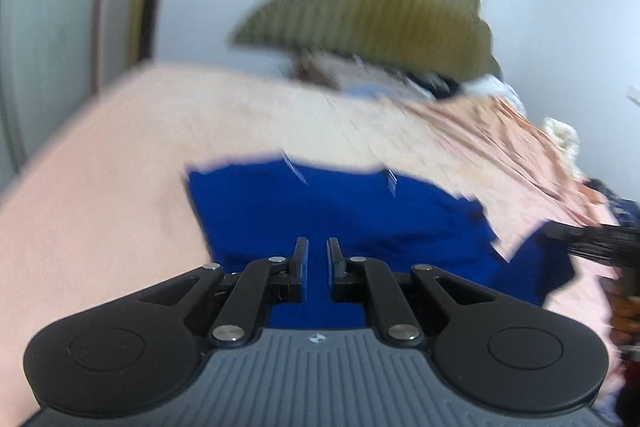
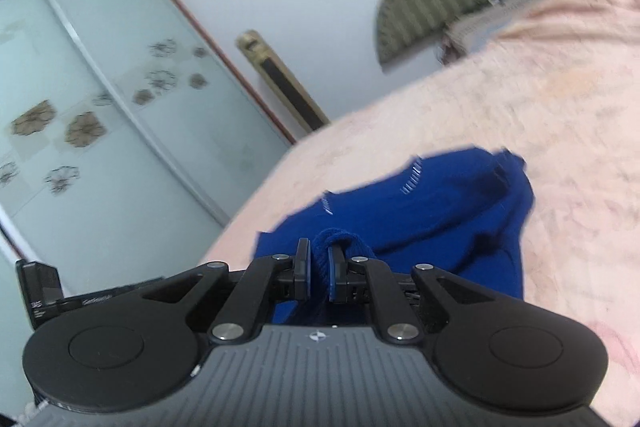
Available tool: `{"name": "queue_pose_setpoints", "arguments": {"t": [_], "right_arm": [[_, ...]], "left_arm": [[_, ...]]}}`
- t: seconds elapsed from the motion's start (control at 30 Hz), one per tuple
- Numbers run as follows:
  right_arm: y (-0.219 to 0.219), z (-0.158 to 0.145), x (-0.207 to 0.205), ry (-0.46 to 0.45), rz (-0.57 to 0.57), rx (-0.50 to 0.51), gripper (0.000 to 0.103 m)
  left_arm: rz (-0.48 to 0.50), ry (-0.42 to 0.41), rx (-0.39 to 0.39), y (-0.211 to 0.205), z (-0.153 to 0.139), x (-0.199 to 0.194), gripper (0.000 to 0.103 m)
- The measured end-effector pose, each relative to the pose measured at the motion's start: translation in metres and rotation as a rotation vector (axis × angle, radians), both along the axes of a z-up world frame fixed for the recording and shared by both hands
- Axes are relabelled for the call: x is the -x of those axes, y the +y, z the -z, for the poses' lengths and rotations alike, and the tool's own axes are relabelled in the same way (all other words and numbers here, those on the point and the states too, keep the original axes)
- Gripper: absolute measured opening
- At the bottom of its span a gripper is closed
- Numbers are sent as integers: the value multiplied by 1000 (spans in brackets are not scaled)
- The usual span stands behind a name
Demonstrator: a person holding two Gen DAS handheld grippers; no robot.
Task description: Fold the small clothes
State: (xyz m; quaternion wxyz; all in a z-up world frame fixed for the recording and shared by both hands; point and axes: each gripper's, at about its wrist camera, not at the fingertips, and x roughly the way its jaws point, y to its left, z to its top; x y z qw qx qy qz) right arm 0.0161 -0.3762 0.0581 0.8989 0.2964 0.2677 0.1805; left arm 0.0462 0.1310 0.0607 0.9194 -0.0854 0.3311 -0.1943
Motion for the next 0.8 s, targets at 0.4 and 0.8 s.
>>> {"name": "queue_pose_setpoints", "arguments": {"t": [0.4,0.8], "right_arm": [[-12,60,10,162,49,7,13],[-7,80,37,242,23,-27,42]], "left_arm": [[96,252,66,13,78,44,79],[101,304,237,-1,104,36,77]]}}
